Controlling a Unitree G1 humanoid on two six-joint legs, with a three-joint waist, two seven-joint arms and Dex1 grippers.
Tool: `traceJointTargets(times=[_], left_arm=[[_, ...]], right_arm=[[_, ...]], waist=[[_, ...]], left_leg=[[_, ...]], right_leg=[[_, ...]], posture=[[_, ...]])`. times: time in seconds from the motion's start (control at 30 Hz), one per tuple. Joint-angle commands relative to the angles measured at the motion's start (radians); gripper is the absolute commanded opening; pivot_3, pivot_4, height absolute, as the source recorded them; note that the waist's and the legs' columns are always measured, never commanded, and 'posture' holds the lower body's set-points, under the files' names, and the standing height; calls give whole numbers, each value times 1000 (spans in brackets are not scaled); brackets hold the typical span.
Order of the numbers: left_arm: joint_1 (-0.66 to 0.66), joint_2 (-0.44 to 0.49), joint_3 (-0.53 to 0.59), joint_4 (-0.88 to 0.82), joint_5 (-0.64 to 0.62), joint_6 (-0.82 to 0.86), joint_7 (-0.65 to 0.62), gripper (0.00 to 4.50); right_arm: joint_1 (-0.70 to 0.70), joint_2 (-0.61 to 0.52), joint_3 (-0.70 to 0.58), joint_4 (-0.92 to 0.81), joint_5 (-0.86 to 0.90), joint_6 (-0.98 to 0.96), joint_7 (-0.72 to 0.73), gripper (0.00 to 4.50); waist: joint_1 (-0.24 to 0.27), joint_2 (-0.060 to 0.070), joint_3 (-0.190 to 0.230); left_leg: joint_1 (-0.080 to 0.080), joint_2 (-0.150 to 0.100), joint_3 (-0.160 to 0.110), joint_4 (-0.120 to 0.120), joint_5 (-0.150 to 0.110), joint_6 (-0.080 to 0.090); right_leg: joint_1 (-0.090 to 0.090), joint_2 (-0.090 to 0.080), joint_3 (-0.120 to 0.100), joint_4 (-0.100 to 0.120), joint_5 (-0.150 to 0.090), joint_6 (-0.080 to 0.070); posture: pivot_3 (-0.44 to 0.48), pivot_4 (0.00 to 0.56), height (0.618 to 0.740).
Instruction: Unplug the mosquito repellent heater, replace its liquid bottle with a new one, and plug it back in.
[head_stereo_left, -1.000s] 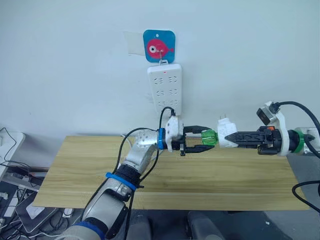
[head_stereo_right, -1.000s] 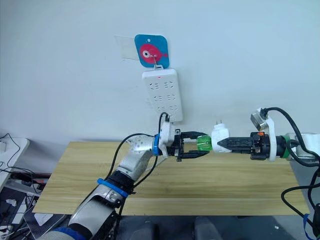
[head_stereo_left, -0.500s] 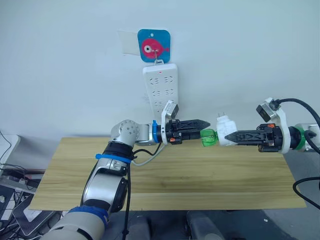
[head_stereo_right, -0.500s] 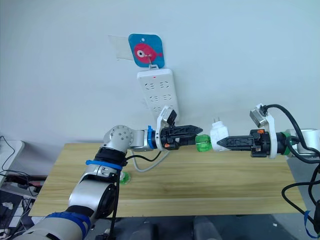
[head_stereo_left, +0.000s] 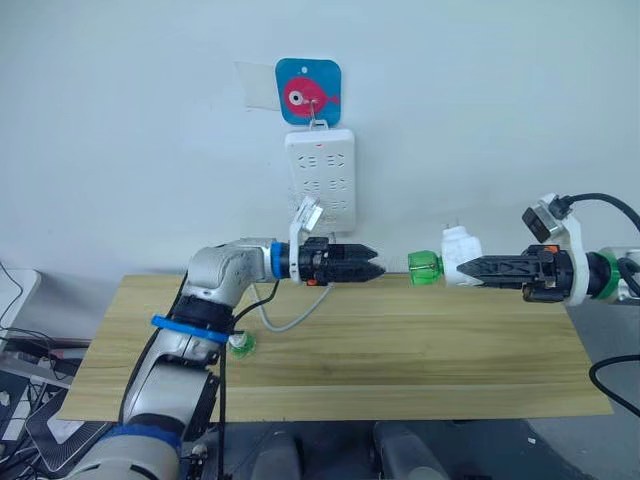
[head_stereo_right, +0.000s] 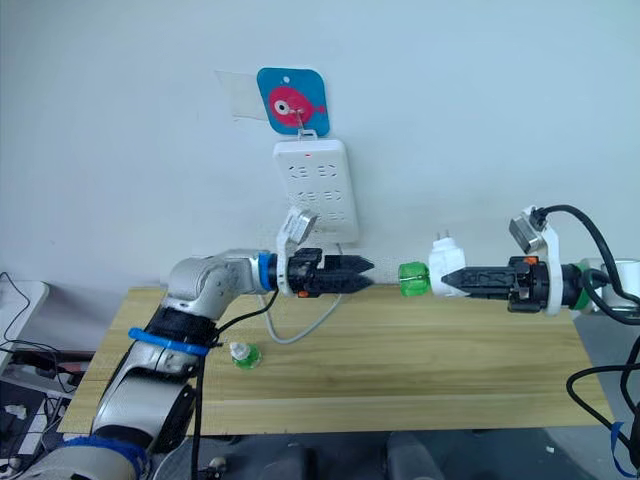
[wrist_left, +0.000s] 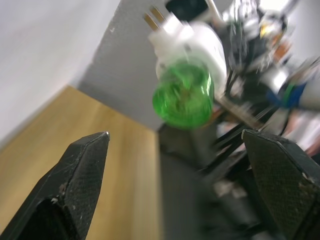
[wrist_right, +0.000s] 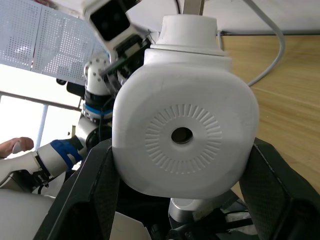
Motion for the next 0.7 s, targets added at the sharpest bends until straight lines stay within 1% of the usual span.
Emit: traceJointTargets(times=[0.03, 0.07, 0.13, 0.2, 0.3, 0.37, 0.43, 0.5, 0.7], left_arm=[[62, -26, -9, -62, 122, -390, -55, 4473], [78, -46, -7, -39, 167, -526, -49, 4473], [87, -100, 10, 52, 274, -860, 12, 4473], [73, -142, 15, 134, 351, -1136, 54, 4473], [39, -173, 1, 247, 440, -1434, 108, 4473], [3, -193, -1, 347, 510, -1615, 170, 4473], [-29, -209, -5, 425, 557, -1734, 227, 4473], [-52, -218, -13, 480, 588, -1797, 277, 4473], [-91, -233, -46, 574, 694, -1889, 424, 4473]], right_arm=[[-5, -13, -41, -2, 17, 8, 3, 2970], [-8, -7, -42, 1, 18, 8, -2, 2970], [-15, 7, -43, 9, 20, 8, -11, 2970], [-19, 15, -42, 13, 27, 8, -17, 2970], [-14, 13, -37, 13, 47, 8, -21, 2970], [-14, 12, -29, 14, 61, 8, -24, 2970], [-19, 12, -24, 17, 70, 8, -30, 2970], [-21, 10, -22, 18, 83, 8, -37, 2970], [-14, -4, -12, 15, 134, 8, -58, 2970]], waist=[[2, 0, 1], [2, 0, 2], [8, -1, 2], [15, -1, 2], [23, -1, 2], [25, -1, 2], [26, -1, 2], [26, -1, 2], [26, -1, 2]], left_leg=[[0, 0, 0, 0, 0, 0], [0, 0, 0, 0, -1, 1], [0, 0, 1, 1, -1, 3], [0, -1, 1, 1, -1, 3], [0, -1, 3, 1, -2, 3], [0, -1, 4, 1, -2, 3], [0, -1, 4, 1, -2, 3], [0, -1, 4, 1, -2, 4], [0, -1, 4, 1, -2, 4]], right_leg=[[0, 0, 0, 0, 0, 0], [0, 0, 0, 0, 0, 0], [0, 0, 1, 0, 0, 0], [1, 0, 1, 0, 1, -1], [0, -1, 3, 0, 1, 0], [0, -1, 3, -1, 1, 0], [0, -1, 3, -1, 1, 0], [0, -1, 3, -1, 1, 0], [0, -1, 3, -1, 1, 0]], posture=[[-71, 169, 740], [-71, 169, 740], [-70, 172, 740], [-68, 173, 740], [-61, 171, 740], [-63, 171, 740], [-64, 169, 740], [-66, 167, 740], [-70, 164, 740]])
